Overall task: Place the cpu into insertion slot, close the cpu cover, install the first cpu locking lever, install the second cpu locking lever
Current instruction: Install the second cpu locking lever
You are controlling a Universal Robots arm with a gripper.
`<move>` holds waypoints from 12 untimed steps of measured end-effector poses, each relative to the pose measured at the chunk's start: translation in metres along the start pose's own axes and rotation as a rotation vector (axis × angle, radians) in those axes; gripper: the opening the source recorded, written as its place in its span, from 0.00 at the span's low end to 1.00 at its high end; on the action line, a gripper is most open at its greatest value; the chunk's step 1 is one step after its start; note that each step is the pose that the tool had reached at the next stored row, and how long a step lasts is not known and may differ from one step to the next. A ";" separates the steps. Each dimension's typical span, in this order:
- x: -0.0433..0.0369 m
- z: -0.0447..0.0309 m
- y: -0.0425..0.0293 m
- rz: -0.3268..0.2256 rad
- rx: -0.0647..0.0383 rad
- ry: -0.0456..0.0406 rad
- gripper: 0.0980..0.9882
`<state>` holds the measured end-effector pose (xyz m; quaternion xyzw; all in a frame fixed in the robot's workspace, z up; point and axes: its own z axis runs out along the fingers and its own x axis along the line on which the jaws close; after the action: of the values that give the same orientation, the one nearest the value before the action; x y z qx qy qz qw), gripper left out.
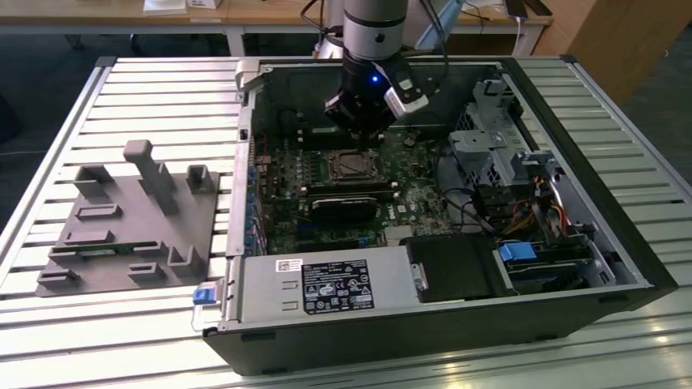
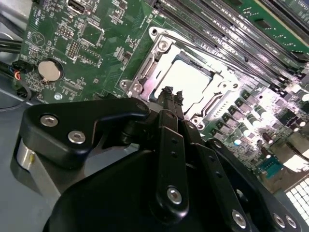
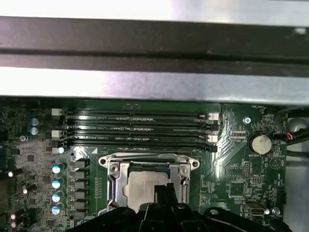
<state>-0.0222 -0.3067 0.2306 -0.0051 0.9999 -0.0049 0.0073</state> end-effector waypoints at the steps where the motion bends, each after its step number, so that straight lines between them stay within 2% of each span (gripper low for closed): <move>1: 0.0000 -0.0001 -0.0005 0.000 0.000 0.0002 0.01; 12: 0.0003 0.0002 -0.0166 0.000 0.000 0.0001 0.01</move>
<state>-0.0224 -0.3233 0.2306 -0.0050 0.9999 -0.0049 0.0073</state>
